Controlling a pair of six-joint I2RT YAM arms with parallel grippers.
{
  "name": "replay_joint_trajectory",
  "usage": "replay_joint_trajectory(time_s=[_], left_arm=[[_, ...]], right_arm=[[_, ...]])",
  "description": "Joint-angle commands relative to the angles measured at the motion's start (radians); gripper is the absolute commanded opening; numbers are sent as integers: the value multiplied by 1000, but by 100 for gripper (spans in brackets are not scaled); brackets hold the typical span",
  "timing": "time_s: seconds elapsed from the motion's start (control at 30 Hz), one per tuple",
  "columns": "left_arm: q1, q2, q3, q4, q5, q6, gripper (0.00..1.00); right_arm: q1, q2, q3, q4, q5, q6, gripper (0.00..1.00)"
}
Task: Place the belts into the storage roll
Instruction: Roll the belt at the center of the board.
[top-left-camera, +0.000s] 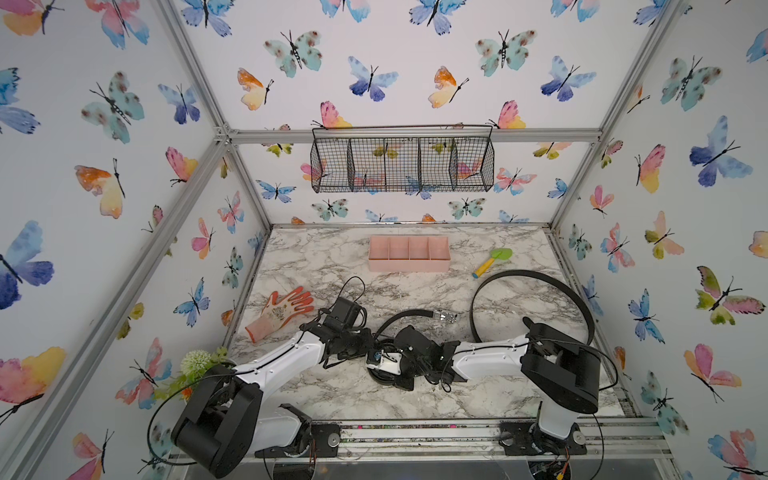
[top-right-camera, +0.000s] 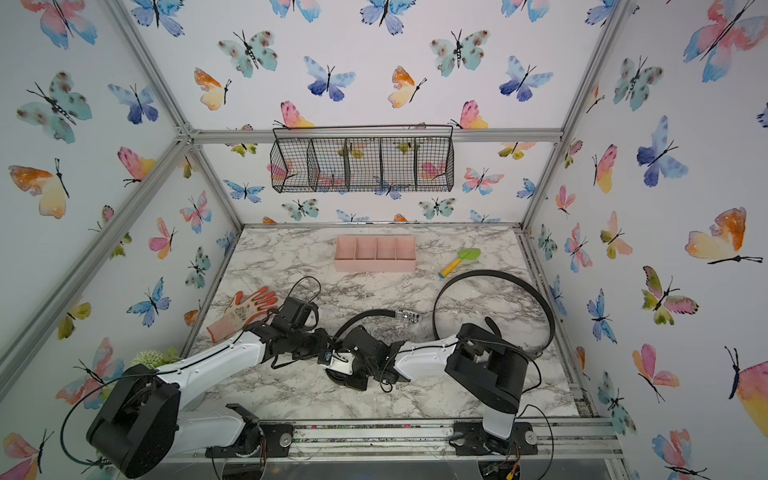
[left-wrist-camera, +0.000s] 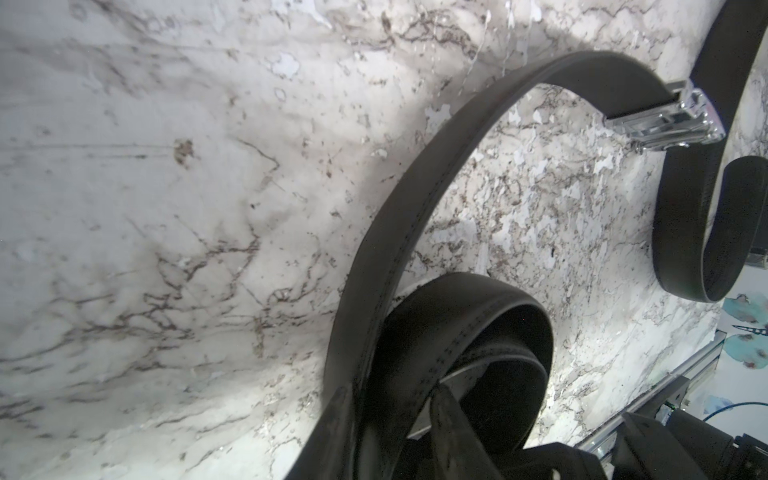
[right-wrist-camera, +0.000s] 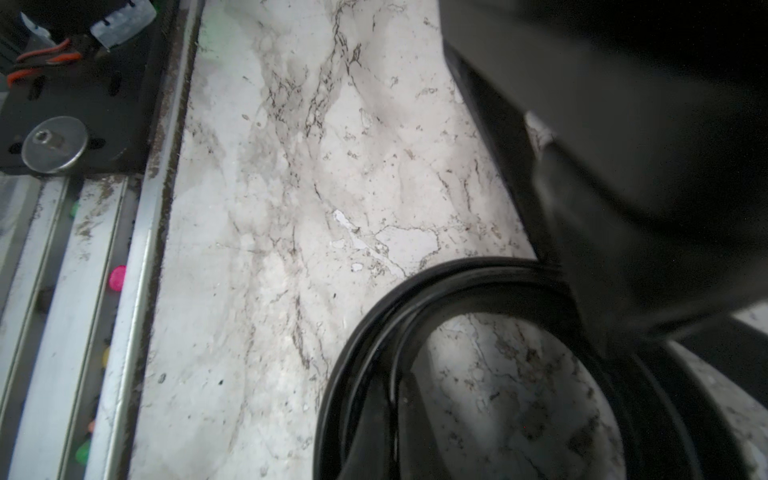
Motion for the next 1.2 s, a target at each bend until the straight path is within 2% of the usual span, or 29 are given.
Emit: replay_joint_trajectory(time_s=[0.0,0.13,0.2,0.33,0.4,0.5,0.67,0.87,1.17], left_arm=[[-50,38,-8,-34,43,31,34],[-60,29,-8,-44,18,24,43],[-60,-6,-5,-52,-1,17,50],[-62,-63,-5,-87,-50,1,59],[-63,-75,-9,-91,-40,-10,60],[-75,-96,-22,-102,-41,-25,55],[-128,-74,-20,-135,-91,-59,55],[-135,-99,-56,-131,-101,-109,56],[-135,-122,19,-276,-136,-146,57]], right_arm=[[-2,16,3,-60,-7,34,3],[-3,18,3,-58,-8,40,3],[-3,21,5,-59,-7,42,3],[-3,30,8,-58,-14,46,3],[-2,31,9,-56,-15,48,3],[-2,28,9,-53,-13,52,3],[-3,20,4,-55,-7,54,3],[-3,13,-7,-48,-1,61,3],[-3,5,-5,-48,-4,69,3]])
